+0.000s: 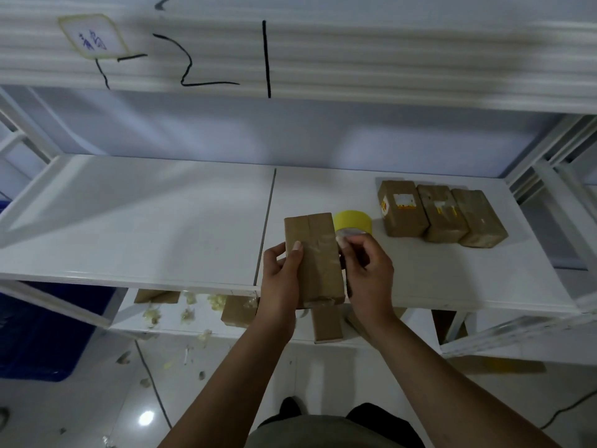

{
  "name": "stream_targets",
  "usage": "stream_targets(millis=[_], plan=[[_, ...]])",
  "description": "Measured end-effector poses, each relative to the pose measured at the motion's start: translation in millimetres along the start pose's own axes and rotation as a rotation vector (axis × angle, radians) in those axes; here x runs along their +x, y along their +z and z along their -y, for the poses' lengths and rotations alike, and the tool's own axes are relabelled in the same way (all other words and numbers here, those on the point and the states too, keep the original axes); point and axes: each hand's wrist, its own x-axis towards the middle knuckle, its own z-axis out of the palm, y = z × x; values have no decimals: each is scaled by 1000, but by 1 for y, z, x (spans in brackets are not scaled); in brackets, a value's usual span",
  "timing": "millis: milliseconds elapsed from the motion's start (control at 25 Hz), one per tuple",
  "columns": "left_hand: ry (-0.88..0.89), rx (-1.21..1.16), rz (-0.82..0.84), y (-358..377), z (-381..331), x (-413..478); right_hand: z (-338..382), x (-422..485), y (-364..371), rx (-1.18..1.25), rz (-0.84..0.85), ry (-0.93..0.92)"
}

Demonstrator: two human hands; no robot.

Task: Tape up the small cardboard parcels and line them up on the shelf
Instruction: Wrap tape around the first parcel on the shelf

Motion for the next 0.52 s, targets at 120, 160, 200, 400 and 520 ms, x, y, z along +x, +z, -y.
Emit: stream_targets(millis=[120,160,200,400,520], plan=[[-14,29,23,6,4,-15,-1,-1,-18,-12,190,-73],[-25,32,30,7,5,-20,1,0,-24,10,272,-78],[-41,38,37,8,5,-25,5,2,-29,52,336,-62],[48,66,49,17,9,-50,19,-2,-50,676,442,658],[209,96,16,16,12,-55,20,-10,-57,834,372,767]])
